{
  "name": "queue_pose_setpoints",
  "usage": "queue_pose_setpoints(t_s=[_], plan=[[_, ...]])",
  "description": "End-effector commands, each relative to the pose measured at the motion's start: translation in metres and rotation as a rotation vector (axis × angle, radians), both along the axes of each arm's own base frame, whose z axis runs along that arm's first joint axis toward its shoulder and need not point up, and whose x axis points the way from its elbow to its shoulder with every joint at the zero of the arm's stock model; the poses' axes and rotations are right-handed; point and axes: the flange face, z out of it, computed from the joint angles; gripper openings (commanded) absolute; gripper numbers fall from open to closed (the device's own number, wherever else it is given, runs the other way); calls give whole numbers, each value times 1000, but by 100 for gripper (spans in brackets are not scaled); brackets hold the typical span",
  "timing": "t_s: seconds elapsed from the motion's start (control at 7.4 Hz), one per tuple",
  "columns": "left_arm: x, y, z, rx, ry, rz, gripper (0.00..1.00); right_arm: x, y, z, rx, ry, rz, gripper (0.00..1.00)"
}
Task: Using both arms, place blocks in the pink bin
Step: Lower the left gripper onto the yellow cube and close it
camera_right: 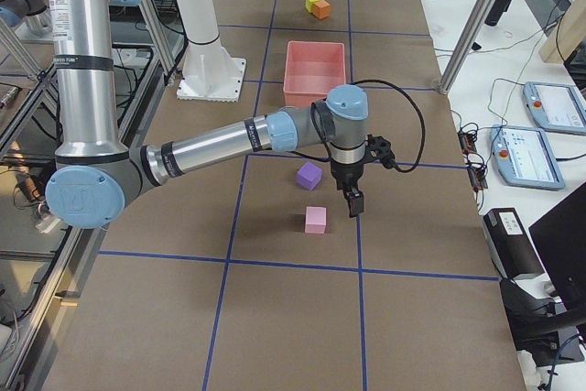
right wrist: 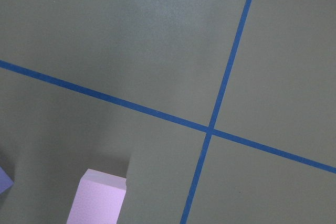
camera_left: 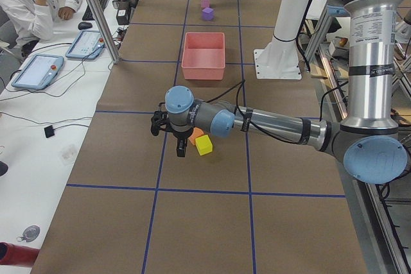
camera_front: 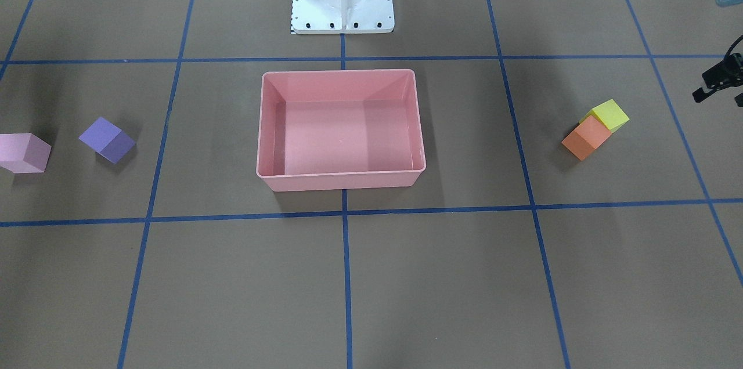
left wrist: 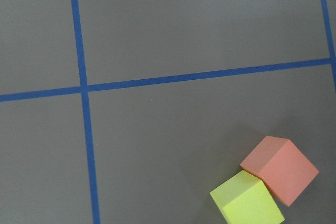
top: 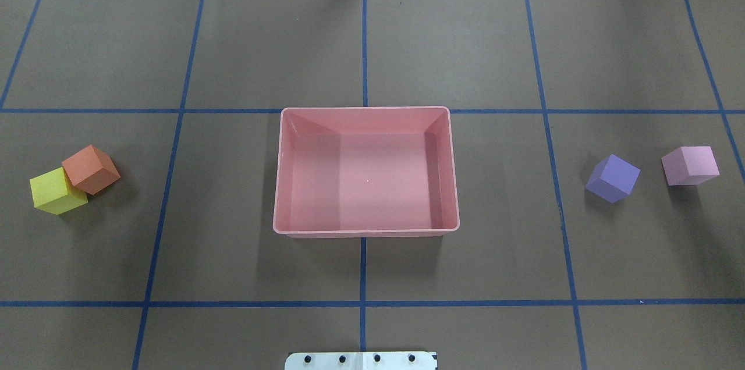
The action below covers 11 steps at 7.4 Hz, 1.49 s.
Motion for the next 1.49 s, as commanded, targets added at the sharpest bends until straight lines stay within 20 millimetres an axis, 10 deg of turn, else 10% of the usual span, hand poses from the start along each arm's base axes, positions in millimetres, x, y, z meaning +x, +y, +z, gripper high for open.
queue_pose_setpoints(t_s=[0.0,0.27,0.81,1.35], plan=[[57,11,-3,38,-30,-41,100,0,0,0,-1,1,0,100],[96,22,-9,283,-54,161,100,0,0,1,-3,2,2,100],[96,38,10,746,-111,593,100,0,0,3,-6,2,2,100],[135,51,10,850,-80,753,100,0,0,7,-16,4,0,100]])
